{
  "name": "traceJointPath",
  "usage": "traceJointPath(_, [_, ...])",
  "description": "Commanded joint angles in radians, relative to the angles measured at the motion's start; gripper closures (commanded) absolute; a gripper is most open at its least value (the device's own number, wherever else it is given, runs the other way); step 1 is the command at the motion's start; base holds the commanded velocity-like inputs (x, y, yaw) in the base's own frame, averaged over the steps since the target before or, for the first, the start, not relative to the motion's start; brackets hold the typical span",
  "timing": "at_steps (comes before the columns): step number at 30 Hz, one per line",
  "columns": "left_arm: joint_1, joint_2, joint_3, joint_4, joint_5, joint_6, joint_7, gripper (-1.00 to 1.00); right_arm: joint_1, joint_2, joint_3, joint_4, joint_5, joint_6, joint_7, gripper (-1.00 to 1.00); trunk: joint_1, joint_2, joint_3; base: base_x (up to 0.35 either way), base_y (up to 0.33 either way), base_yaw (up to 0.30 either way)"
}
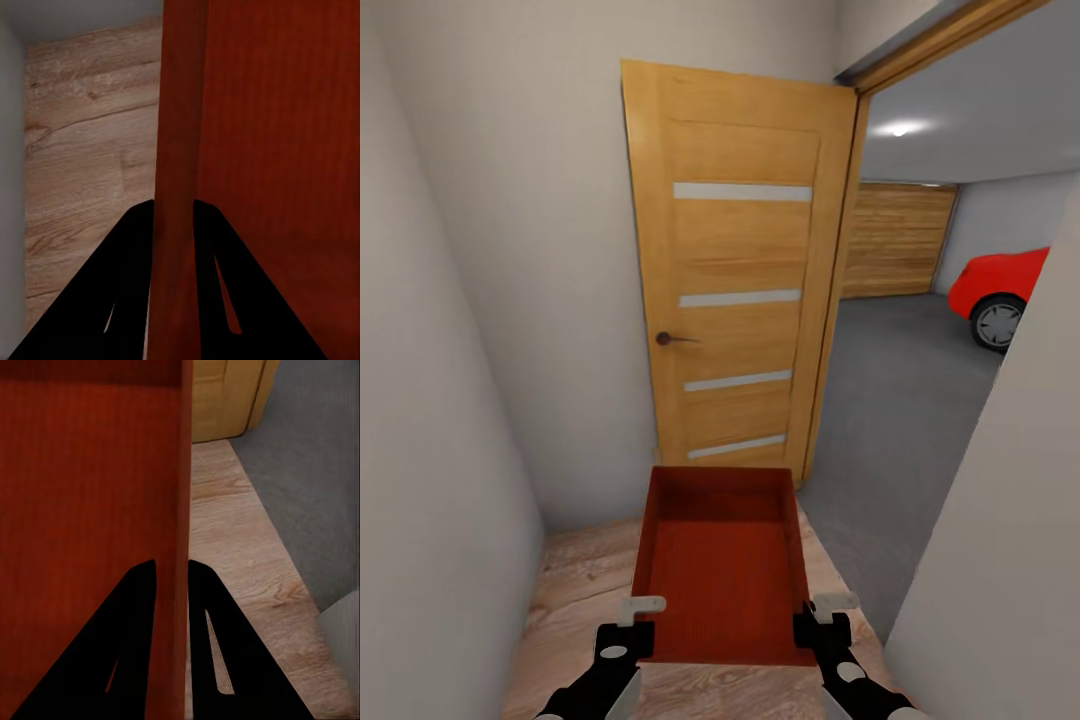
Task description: Move the two storage containers from the living room to the garage. In the garage, place one container on the floor and stack the other container on top of it (either order is fine).
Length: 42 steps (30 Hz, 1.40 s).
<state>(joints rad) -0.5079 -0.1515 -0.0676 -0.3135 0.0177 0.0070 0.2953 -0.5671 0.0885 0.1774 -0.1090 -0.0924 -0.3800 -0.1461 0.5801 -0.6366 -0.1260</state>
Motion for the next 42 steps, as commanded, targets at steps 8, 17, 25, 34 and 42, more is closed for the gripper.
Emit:
traceJointPath(8, [0.0, 0.006, -0.023, 0.008, 0.015, 0.002, 0.014, 1.0, -0.002, -0.003, 0.007, -0.002, 0.0, -0.088, -0.003, 1.0, 0.0, -0.002, -0.002, 0.001, 0.0, -0.282])
traceJointPath(17, [0.0, 0.006, -0.022, 0.01, 0.017, 0.002, 0.014, 1.0, -0.002, -0.003, 0.007, -0.002, 0.0, -0.088, -0.003, 1.0, 0.0, -0.002, -0.002, 0.0, 0.0, -0.283])
traceJointPath(25, [0.0, 0.006, -0.021, 0.013, 0.019, 0.004, 0.021, 1.0, -0.002, -0.003, 0.007, -0.002, 0.0, -0.088, -0.004, 1.0, 0.0, -0.002, -0.002, 0.031, 0.07, -0.284])
traceJointPath(34, [0.0, 0.006, -0.021, 0.013, 0.019, 0.005, 0.021, 1.0, -0.002, -0.002, 0.007, -0.002, 0.0, -0.088, -0.004, 1.0, 0.0, -0.002, -0.002, 0.116, 0.28, -0.174])
traceJointPath(42, [0.0, 0.006, -0.021, 0.013, 0.016, 0.005, 0.019, 1.0, -0.002, -0.004, 0.007, -0.002, 0.002, -0.088, -0.002, 1.0, 0.0, -0.002, -0.002, 0.161, 0.292, -0.018])
